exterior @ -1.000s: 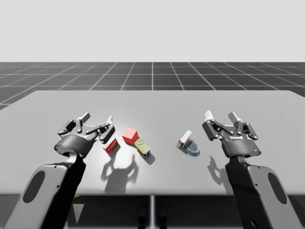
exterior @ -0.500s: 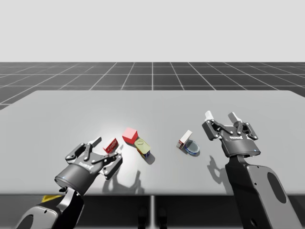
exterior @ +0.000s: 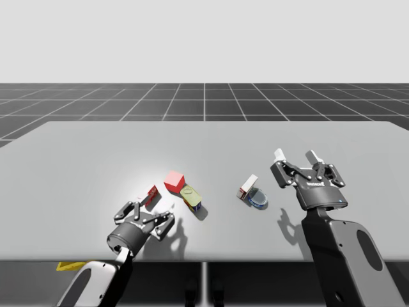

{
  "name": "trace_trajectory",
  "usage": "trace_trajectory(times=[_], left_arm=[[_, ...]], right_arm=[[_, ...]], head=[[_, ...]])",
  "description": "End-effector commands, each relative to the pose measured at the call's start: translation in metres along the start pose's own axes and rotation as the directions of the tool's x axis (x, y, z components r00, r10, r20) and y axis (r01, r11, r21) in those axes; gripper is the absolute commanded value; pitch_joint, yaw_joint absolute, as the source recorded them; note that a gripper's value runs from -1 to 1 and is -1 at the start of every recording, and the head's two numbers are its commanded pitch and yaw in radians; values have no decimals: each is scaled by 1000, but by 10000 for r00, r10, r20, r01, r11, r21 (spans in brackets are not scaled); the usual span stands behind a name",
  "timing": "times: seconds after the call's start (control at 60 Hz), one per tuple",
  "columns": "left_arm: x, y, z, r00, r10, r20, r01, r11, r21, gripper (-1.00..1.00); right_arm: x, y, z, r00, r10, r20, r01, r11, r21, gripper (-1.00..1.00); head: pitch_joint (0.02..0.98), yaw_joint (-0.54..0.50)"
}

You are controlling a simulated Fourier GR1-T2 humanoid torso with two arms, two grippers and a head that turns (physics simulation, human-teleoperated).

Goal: Find the red cube and pick it up.

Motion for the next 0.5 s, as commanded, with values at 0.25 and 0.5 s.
trace_trajectory(times=[0.25, 0.5], left_arm=[[-2, -1, -37, 9990, 104, -440, -98, 9998, 152, -1000], [7, -4, -56, 9984, 0, -574, 21, 9994, 355, -1000]], right_arm=[[-1, 0, 0, 9999, 100, -7, -100, 9999, 1, -1000], [-1, 0, 0, 9999, 108, -5, -108, 9999, 2, -1000]], head=[[817, 201], [816, 200]])
